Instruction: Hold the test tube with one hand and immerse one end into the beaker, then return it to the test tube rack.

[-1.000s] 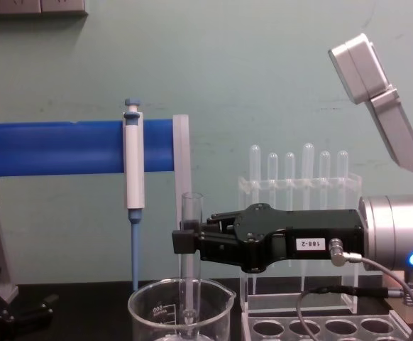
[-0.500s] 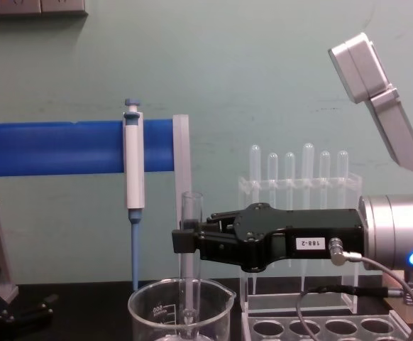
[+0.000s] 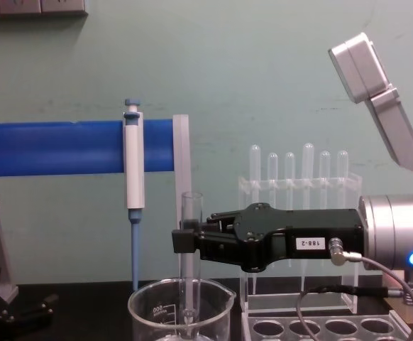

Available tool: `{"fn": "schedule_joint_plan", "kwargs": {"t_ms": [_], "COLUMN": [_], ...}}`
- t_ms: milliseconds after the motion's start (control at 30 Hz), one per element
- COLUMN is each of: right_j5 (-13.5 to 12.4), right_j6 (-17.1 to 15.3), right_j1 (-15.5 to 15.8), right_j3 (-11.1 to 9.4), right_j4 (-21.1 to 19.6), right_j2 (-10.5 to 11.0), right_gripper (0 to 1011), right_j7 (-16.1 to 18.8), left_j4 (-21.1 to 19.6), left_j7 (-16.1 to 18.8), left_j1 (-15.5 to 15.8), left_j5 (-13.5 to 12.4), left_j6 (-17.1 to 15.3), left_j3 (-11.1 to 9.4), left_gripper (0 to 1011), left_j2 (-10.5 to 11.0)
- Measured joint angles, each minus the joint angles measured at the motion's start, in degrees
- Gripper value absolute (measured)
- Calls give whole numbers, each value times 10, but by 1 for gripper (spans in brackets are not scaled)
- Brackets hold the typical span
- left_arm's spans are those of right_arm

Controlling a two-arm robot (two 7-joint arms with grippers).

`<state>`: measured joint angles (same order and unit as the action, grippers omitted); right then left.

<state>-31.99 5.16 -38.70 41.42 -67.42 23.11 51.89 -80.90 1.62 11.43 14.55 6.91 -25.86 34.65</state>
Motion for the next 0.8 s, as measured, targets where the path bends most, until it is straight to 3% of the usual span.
{"fn": "schedule_joint_plan", "kwargs": {"t_ms": [800], "right_j5": [0], "right_j6": [0], "right_j1": [0], "right_j3": [0], "right_j4": [0], "right_j2": [0], "right_gripper": [224], "right_j7": [0], "left_j4": [0], "left_j7": [0], "left_j1": [0], "left_j5": [0], "left_j6": [0], "left_j3": [0], "left_gripper": [1000], "left_j2": [0]}}
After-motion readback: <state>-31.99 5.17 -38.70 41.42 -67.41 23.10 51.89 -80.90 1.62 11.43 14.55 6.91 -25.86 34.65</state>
